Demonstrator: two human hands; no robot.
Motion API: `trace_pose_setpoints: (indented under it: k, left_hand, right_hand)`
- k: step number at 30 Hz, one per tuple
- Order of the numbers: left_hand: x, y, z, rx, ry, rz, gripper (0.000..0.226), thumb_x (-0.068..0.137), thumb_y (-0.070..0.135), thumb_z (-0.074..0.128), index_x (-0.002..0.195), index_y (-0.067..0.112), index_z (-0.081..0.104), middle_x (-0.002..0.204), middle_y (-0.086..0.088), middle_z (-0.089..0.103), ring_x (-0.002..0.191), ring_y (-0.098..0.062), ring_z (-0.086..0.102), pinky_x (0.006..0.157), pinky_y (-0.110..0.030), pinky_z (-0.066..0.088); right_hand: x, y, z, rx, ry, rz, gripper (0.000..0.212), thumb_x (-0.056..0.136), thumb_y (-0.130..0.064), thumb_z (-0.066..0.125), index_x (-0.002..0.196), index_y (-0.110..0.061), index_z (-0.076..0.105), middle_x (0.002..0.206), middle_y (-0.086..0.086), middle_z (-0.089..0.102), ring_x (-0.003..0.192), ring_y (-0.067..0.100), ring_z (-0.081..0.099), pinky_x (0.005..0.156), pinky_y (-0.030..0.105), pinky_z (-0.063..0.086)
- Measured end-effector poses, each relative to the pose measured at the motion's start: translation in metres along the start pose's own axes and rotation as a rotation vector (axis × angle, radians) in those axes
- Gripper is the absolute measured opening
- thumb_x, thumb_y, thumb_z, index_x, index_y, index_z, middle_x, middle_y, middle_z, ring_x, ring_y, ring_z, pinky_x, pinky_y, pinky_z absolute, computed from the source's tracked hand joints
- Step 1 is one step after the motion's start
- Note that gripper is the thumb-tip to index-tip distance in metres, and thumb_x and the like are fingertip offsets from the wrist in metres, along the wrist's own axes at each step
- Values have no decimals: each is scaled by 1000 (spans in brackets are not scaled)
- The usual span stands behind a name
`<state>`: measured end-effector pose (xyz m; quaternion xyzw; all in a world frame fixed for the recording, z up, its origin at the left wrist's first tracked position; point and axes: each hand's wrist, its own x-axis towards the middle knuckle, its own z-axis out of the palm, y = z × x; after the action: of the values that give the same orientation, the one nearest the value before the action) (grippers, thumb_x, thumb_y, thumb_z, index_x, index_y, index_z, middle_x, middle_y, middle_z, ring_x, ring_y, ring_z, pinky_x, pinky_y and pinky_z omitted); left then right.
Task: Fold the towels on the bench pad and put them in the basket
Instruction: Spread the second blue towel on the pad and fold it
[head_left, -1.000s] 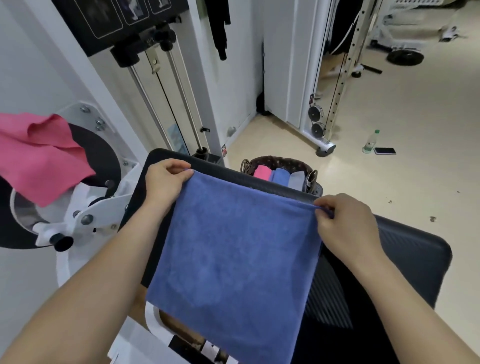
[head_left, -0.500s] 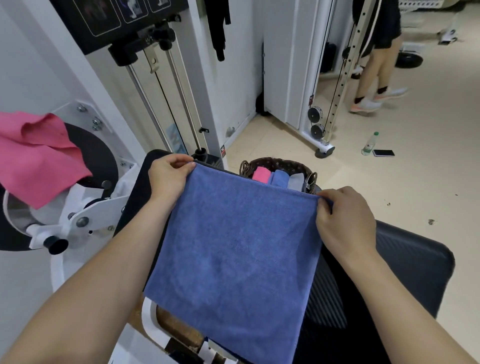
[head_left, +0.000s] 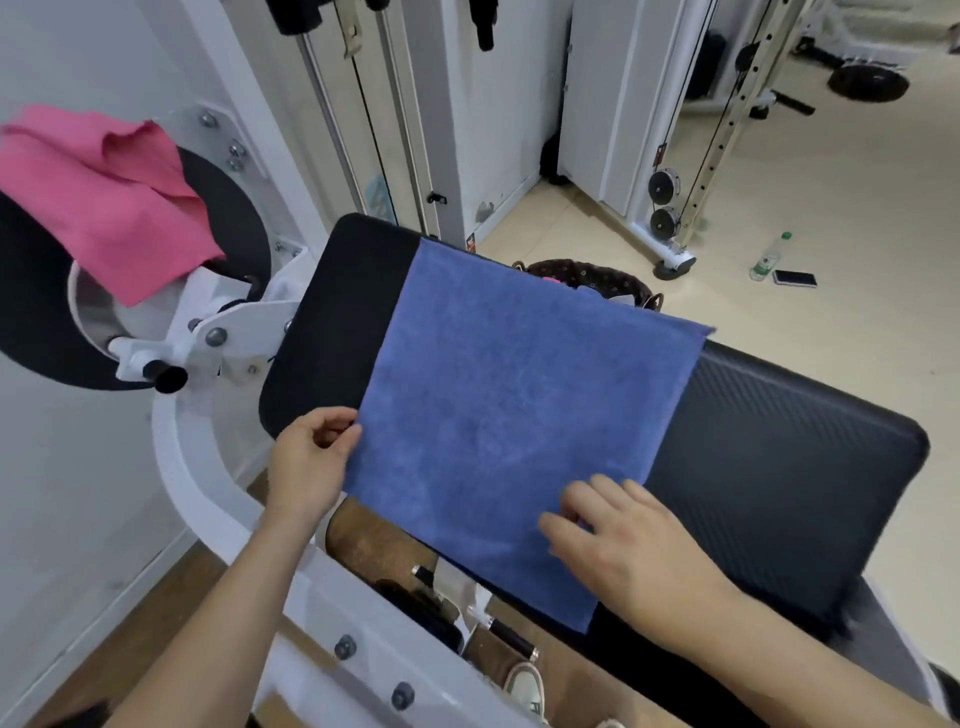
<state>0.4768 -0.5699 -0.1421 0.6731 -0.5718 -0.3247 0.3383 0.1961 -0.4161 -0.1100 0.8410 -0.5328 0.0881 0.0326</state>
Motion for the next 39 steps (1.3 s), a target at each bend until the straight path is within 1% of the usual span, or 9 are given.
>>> trace_pose_setpoints:
  k: [4,9,16,19,21,27,31,35,39]
  left_hand:
    - [-18,-38,0,40,3,-73,18,86,10,69,103,15,66,83,5,63,75,-11,61,68,-23,46]
    - [-18,-48,-3,-2,-17,-205,11,88,25,68,83,15,64,83,-6,66,76,-22,60,69,-34,49]
    - [-8,-40,-14,-224,-18,-292,18,85,22,73,93,5,69,82,-6,67,69,-13,59,63,-22,48]
    - [-5,-43,-16,-259,-16,-337,17,84,18,75,92,6,66,79,-4,64,69,-14,58,64,-24,49]
    - [-4,-45,-17,-256,-21,-337,17,84,15,75,92,11,61,77,-2,61,68,-15,56,63,-25,48]
    - [1,-47,-21,-287,-130,-360,16,90,11,65,96,18,53,87,-6,58,68,-15,54,57,-25,44]
    - [-3,-49,-35,-336,-310,-329,18,91,-2,57,89,15,61,85,-7,60,70,-15,54,65,-24,47]
    - [-4,-53,-46,-204,-496,-259,49,78,-24,56,105,14,71,101,-12,66,90,-22,60,83,-29,53]
    - [-6,-48,-41,-96,-391,-177,47,76,-21,64,98,19,74,95,-13,66,84,-22,60,76,-25,54]
  right_hand:
    - [-17,-26,20,8,-131,-17,19,76,-34,65,82,-21,52,82,-1,48,69,22,45,60,34,37]
    - [-33,-39,32,-35,-254,60,29,64,-29,75,83,-21,55,82,-1,51,73,22,50,58,33,41]
    - [-42,-46,33,-78,-173,32,18,77,-13,45,80,-18,62,77,0,57,68,20,52,56,30,42]
    - [-46,-45,34,-106,-195,-6,12,70,-11,60,79,-18,63,74,0,55,64,20,51,55,30,43]
    - [-47,-46,34,-86,-187,-18,20,65,-9,70,83,-16,65,74,0,55,63,20,51,56,30,45]
    - [-41,-49,32,-88,-167,4,46,75,-14,39,112,-15,66,81,1,60,70,21,58,59,30,45]
    - [-36,-50,36,-111,-242,33,39,72,-18,59,108,-14,70,81,1,63,68,21,59,61,31,47]
    - [-25,-49,31,-16,-350,122,37,70,-21,42,92,-24,72,67,-6,57,59,18,57,54,28,45]
    - [-16,-39,19,207,-435,197,33,74,-21,39,94,-25,65,73,-6,48,73,19,57,62,30,45]
